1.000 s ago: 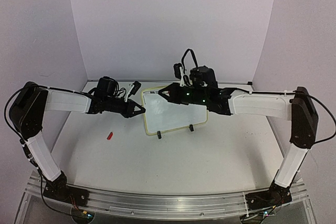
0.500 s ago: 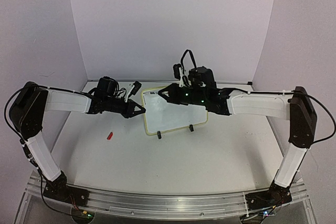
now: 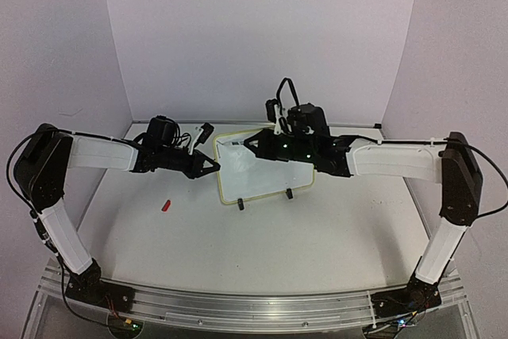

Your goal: Write a sentence on the whiteboard

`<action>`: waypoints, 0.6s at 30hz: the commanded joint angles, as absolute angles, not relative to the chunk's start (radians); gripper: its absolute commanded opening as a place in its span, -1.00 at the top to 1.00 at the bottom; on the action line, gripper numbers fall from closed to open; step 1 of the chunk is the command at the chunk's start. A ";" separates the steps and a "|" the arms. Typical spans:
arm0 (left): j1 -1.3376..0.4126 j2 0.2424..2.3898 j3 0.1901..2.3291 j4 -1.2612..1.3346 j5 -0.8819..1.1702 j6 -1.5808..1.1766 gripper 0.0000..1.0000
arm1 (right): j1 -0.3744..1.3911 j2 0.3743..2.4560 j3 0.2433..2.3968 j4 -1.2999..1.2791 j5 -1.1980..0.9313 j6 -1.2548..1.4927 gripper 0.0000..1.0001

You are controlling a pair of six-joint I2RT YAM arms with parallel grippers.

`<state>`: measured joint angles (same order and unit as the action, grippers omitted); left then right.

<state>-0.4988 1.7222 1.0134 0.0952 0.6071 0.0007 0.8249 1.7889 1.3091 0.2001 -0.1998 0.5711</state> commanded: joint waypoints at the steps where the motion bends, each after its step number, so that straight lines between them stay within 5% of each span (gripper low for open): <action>1: -0.503 1.709 1.046 0.051 0.554 0.035 1.00 | 0.820 1.737 1.287 0.189 -0.147 0.553 1.00; 18: -0.504 1.713 1.051 0.052 0.554 0.033 1.00 | 0.819 1.826 1.364 0.178 -0.264 0.555 1.00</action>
<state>-0.5014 1.7218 1.0134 0.0948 0.6064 0.0036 0.8249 1.8011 1.3189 0.1707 -0.2469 0.5606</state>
